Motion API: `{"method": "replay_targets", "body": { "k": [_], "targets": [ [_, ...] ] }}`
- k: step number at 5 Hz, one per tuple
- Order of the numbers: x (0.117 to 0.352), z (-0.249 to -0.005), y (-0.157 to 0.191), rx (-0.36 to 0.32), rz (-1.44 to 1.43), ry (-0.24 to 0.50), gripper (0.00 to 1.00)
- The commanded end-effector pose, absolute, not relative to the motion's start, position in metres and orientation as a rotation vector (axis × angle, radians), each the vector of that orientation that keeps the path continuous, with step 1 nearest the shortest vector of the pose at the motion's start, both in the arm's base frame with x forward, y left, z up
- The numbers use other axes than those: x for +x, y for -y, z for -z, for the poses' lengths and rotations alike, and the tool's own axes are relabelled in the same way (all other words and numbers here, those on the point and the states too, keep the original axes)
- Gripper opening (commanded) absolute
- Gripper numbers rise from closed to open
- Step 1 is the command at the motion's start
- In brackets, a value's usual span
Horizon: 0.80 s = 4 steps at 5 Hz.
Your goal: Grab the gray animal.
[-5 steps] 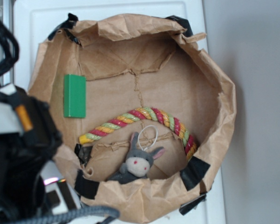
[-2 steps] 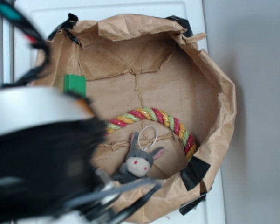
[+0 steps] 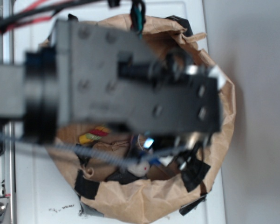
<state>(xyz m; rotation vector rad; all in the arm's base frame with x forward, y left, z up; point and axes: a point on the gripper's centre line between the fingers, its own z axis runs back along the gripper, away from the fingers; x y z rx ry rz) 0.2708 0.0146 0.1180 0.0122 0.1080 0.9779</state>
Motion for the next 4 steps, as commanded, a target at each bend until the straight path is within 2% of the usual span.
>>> {"method": "replay_targets", "body": {
  "k": [1,2,3,4],
  "targets": [
    [0.273,-0.111,-0.024,-0.292,-1.014,-0.001,1.0],
    [0.264,-0.108,-0.01,-0.327,-0.983,0.032,1.0],
    [0.259,-0.101,0.004,-0.319,-1.013,0.058,1.0],
    [0.27,-0.092,0.021,-0.285,-1.066,0.045,1.0]
  ]
}}
